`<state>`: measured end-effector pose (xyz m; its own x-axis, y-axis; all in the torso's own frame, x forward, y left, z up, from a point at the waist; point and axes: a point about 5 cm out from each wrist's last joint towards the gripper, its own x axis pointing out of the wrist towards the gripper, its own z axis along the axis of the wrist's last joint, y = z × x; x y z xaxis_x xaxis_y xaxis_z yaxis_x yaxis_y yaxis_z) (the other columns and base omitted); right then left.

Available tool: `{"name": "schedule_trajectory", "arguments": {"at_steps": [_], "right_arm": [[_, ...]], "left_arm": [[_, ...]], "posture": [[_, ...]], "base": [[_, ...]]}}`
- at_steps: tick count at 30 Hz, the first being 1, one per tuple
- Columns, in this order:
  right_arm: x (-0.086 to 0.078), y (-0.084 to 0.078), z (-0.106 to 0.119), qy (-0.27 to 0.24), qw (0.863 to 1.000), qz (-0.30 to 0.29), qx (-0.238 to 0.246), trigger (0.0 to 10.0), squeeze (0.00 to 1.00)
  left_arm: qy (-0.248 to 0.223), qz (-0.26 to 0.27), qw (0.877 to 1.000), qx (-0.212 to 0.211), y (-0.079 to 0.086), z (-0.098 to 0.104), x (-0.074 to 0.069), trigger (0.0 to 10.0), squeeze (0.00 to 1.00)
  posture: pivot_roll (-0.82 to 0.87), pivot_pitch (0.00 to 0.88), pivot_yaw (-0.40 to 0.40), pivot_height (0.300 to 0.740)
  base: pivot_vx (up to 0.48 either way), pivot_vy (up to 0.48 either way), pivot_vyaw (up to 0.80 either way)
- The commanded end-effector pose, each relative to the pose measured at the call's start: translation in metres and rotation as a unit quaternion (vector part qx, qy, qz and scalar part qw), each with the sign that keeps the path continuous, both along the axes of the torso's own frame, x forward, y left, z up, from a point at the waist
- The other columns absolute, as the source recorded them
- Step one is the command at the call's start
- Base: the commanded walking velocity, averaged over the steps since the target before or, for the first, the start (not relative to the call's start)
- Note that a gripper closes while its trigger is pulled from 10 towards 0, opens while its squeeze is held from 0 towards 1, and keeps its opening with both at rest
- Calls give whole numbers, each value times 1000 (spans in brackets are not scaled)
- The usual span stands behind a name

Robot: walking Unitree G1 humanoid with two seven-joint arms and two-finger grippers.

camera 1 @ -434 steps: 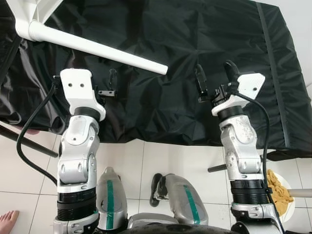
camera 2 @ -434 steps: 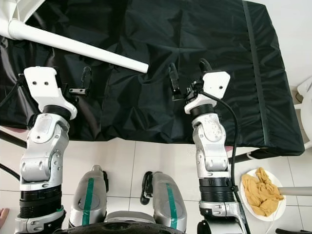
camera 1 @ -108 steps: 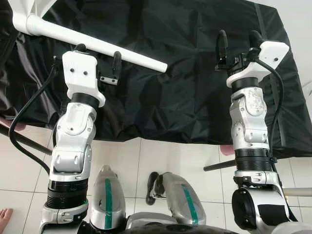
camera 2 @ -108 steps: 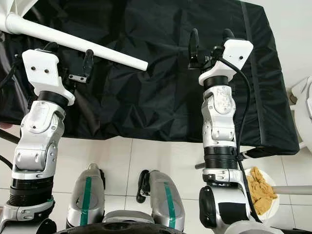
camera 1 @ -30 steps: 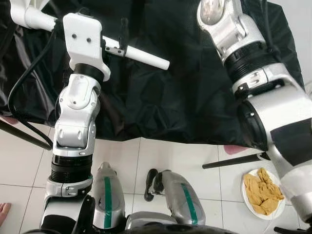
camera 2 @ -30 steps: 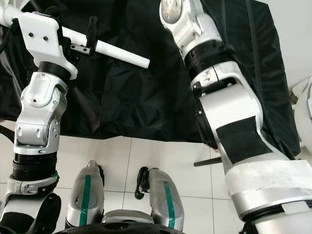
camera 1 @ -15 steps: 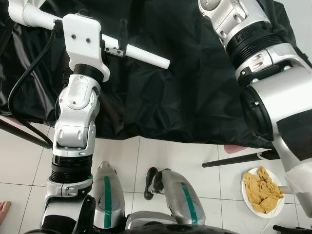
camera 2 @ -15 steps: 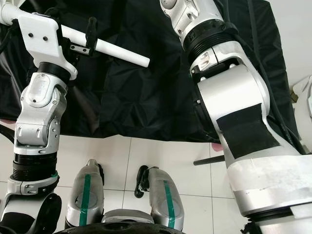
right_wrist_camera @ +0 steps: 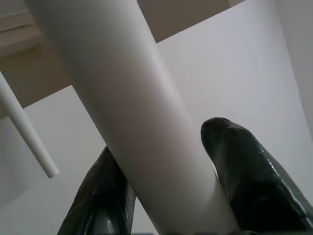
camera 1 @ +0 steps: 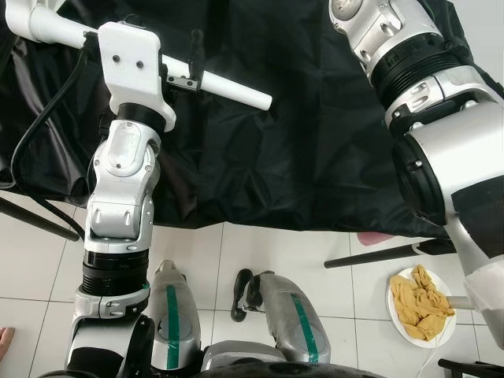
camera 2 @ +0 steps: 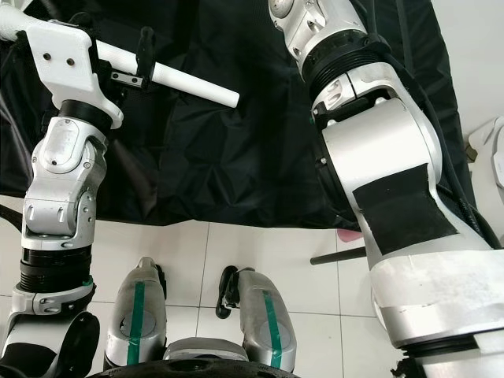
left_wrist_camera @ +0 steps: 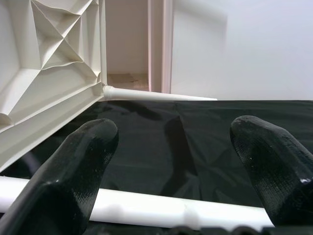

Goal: Building children table

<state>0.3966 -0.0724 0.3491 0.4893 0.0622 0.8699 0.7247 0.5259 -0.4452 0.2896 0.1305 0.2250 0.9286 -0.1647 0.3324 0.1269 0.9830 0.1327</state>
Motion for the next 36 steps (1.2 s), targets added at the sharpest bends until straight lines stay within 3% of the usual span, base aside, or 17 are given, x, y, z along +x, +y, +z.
{"name": "schedule_trajectory", "arguments": {"at_steps": [1, 2, 3, 4, 5, 11, 16, 18, 25, 36], "right_arm": [[-3, -4, 6, -23, 999, 8, 29, 0, 0], [-3, -8, 7, -30, 999, 3, 28, 941, 0], [-3, -12, 8, -40, 999, -2, 29, 3686, 0], [-3, -12, 8, -40, 999, -2, 29, 3686, 0], [-5, -19, 11, -59, 998, -8, 29, 10000, 0], [-18, -35, 25, -154, 988, -12, 23, 10000, 0], [-23, -36, 29, -182, 983, -8, 21, 10000, 0], [-41, -31, 33, -244, 970, 15, 5, 10000, 0], [-60, -24, 27, -279, 959, 35, -14, 10000, 0], [-85, -33, 26, -299, 953, 25, -38, 10000, 0]], "left_arm": [[-4, 3, 1000, -4, -3, 2, 0, 10000, 0], [-4, 2, 1000, -4, -4, 1, 0, 10000, 0], [-4, 0, 1000, -6, -4, 1, 0, 10000, 0], [-4, 0, 1000, -6, -4, 1, 0, 10000, 0], [-4, -1, 1000, -6, -5, 1, 1, 10000, 0], [-3, -6, 1000, -8, -6, 1, 2, 10000, 0], [-3, -8, 1000, -10, -7, 1, 3, 10000, 0], [-3, -13, 1000, -10, -9, 1, 5, 10000, 0], [-3, -16, 1000, -9, -9, 1, 6, 10000, 0], [0, -19, 1000, -11, -8, 0, 10, 10000, 0]], "posture": [[280, 87, -163, 740], [280, 87, -163, 740], [280, 87, -163, 740], [280, 87, -163, 740], [267, 83, -162, 740], [250, 83, -157, 740], [241, 81, -152, 740], [228, 80, -141, 740], [226, 79, -135, 740], [207, 68, -117, 740]], "base": [[0, 0, 0], [0, 0, 0], [0, 0, 0], [0, 0, 0], [0, 0, 0], [0, 0, 0], [0, 0, 0], [0, 0, 0], [0, 0, 0], [0, 0, 0]]}}
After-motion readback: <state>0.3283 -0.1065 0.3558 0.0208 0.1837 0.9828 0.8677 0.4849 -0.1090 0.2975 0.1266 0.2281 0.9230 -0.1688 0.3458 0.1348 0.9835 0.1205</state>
